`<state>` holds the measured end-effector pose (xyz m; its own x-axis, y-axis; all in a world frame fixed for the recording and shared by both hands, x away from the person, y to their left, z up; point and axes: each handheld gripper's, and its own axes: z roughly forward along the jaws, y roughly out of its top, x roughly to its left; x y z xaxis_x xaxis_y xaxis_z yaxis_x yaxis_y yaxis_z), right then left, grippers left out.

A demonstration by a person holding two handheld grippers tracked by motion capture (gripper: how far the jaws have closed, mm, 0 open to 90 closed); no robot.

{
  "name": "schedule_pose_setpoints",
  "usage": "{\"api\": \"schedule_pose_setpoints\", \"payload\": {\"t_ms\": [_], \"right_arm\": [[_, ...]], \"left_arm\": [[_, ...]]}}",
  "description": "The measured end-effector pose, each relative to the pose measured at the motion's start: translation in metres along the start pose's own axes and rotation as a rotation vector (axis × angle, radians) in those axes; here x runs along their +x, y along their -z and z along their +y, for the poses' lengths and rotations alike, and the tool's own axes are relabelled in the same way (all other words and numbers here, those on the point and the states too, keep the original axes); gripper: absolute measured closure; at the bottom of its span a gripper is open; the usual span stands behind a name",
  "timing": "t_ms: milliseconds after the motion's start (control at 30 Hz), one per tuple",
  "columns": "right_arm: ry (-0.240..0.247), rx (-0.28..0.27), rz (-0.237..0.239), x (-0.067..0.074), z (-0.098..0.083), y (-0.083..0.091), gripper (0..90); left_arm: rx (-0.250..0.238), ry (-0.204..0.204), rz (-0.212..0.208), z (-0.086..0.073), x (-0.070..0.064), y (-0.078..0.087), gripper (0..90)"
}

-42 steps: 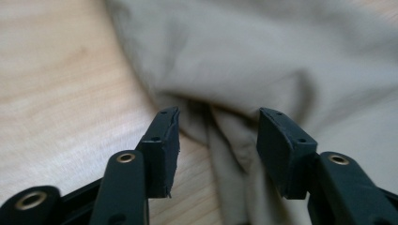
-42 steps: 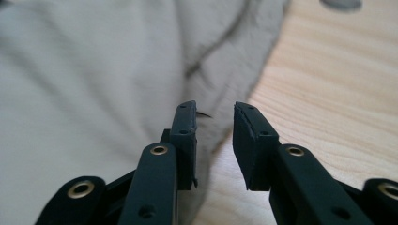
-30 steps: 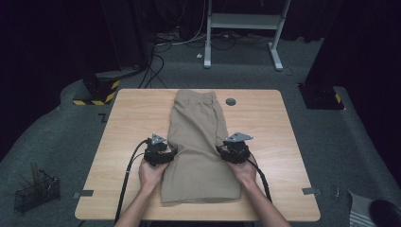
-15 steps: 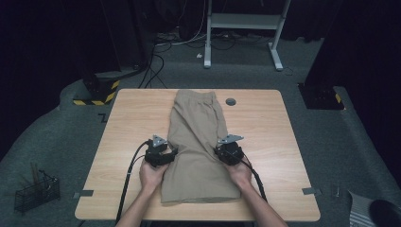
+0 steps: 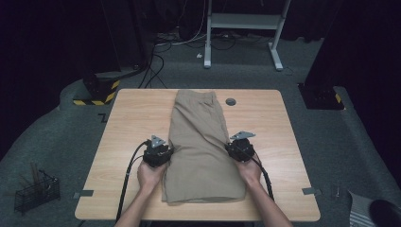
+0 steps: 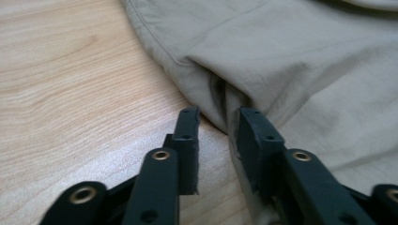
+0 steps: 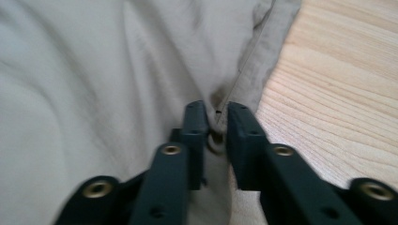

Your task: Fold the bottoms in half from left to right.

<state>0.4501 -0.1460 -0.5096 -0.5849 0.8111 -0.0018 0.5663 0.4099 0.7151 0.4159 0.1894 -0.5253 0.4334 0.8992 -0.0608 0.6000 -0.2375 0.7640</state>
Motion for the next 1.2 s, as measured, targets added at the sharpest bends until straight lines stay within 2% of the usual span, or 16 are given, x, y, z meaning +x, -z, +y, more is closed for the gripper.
{"api": "schedule_pose_setpoints", "payload": {"t_ms": [133, 200, 267, 333, 400, 500, 600, 767, 800, 833, 867, 933, 967, 1033, 1100, 1200], "right_arm": [[-0.038, -0.030, 0.033, -0.008, -0.003, 0.015, 74.1], [-0.045, -0.033, 0.048, -0.010, -0.004, 0.017, 74.7], [-0.046, -0.037, 0.065, -0.010, -0.004, 0.017, 74.7], [-0.043, -0.034, 0.073, -0.007, -0.003, 0.013, 74.5], [-0.032, -0.015, 0.074, -0.004, -0.002, 0.006, 76.5], [-0.018, 0.005, 0.061, 0.000, -0.002, -0.002, 86.8], [-0.006, -0.004, 0.052, -0.001, -0.002, 0.003, 89.3], [0.005, -0.030, 0.028, -0.007, -0.002, 0.017, 89.5], [-0.007, -0.016, 0.010, -0.008, -0.004, 0.017, 89.5], [0.009, 0.002, -0.016, -0.011, -0.009, 0.014, 89.4], [-0.013, 0.022, -0.012, -0.013, -0.013, 0.012, 89.5], [-0.029, 0.024, -0.014, -0.017, -0.020, 0.011, 88.9], [-0.047, 0.023, -0.008, -0.018, -0.021, 0.012, 87.4], [-0.034, -0.006, 0.003, -0.016, -0.019, 0.016, 83.0], [-0.023, -0.042, 0.018, -0.011, -0.013, 0.021, 79.4], [-0.013, -0.081, 0.042, -0.003, -0.004, 0.023, 71.3]], "left_arm": [[0.020, 0.043, -0.040, 0.005, 0.004, 0.002, 72.5], [-0.024, 0.054, -0.060, 0.007, 0.001, 0.007, 63.4], [-0.053, 0.062, -0.092, 0.012, -0.002, 0.012, 48.9], [-0.039, 0.039, -0.103, 0.017, -0.006, 0.010, 42.7], [-0.019, 0.020, -0.095, 0.021, -0.009, 0.005, 41.8], [0.054, -0.011, -0.099, 0.027, -0.011, -0.009, 59.8], [0.090, -0.021, -0.112, 0.030, -0.010, -0.011, 85.4], [0.115, -0.029, -0.121, 0.026, -0.004, 0.001, 89.7], [0.123, -0.032, -0.110, 0.021, -0.001, 0.004, 89.7], [0.126, -0.013, -0.120, 0.017, 0.002, 0.007, 89.7], [0.141, -0.007, -0.123, 0.014, 0.005, 0.009, 89.5], [0.143, -0.005, -0.119, 0.013, 0.007, 0.013, 86.2], [0.129, -0.003, -0.118, 0.014, 0.007, 0.015, 78.5], [0.095, 0.003, -0.136, 0.019, 0.007, 0.019, 65.3], [0.063, 0.003, -0.129, 0.024, 0.006, 0.020, 55.4], [0.022, 0.027, -0.137, 0.030, 0.004, 0.018, 48.9]]}}
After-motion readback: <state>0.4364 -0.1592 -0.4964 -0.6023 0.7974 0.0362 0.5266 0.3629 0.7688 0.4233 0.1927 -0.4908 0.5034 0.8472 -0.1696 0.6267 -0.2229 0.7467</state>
